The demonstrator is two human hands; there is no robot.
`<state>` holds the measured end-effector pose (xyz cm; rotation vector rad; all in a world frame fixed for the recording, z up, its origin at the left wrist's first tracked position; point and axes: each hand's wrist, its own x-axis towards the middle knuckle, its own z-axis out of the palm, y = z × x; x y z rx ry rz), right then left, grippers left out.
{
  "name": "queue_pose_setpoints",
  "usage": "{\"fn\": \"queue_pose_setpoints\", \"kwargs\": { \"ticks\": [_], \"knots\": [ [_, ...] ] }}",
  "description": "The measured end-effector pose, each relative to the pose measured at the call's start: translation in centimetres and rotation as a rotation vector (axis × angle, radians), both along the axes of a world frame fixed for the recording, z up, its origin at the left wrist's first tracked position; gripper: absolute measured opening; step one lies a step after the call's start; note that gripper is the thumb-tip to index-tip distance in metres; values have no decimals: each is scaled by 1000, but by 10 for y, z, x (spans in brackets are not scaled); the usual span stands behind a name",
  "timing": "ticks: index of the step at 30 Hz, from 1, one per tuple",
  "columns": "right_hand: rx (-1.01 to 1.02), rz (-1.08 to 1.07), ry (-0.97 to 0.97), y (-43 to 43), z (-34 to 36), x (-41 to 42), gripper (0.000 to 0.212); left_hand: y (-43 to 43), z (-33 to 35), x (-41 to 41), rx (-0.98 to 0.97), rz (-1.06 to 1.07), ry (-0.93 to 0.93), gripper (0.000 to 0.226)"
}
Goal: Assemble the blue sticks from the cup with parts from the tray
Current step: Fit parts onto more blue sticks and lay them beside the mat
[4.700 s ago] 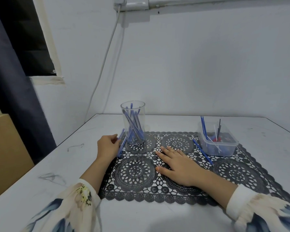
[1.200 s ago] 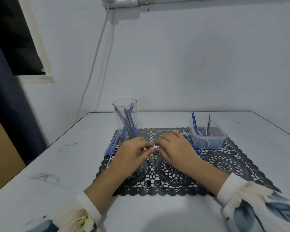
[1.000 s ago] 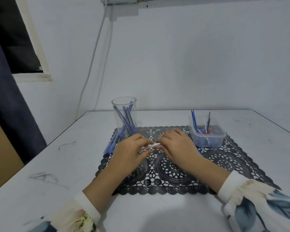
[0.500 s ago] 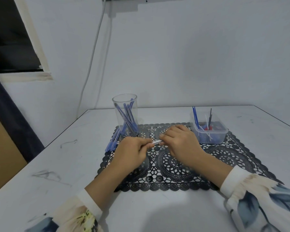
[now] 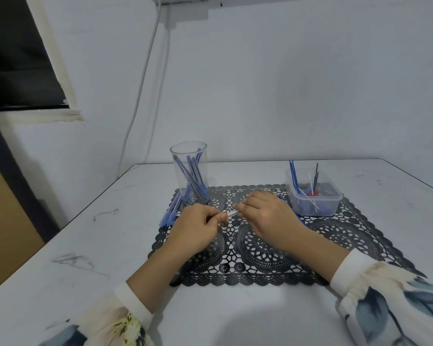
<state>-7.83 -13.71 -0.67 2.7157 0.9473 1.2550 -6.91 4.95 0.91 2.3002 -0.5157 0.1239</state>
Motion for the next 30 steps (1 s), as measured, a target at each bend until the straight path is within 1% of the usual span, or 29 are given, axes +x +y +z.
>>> {"fn": "queue_pose_setpoints", "kwargs": {
  "ticks": [2,3,5,8,12,18,20,22,23,26,30],
  "knots": [
    [22,19,57,0,0,-1,36,2,1,-1,128,17,-134,21],
    [36,25,71,0,-1,-1,31,3,1,-2,160,14,-165,21],
    [73,42,80,0,-2,-1,16,4,0,-1,193,5,-203,23],
    [110,47,101,2,-2,-4,25,5,-1,0,226,-35,-240,24],
    [113,16,105,4,-1,-6,37,4,-2,-1,219,-85,-281,24],
    [124,-42,165,4,-3,-4,26,6,-1,0,207,-60,-312,22],
    [118,-45,184,4,-4,-3,26,8,-1,2,215,-37,-328,24],
    [127,-26,175,5,-5,-2,21,8,-1,4,217,-13,-321,25],
    [133,-12,172,5,-4,-2,21,8,-1,5,216,-5,-316,25],
    [150,32,187,4,-2,-3,33,8,-2,5,216,4,-296,24],
    [169,70,154,3,0,-4,31,6,-2,5,207,22,-272,24]
  ]
}}
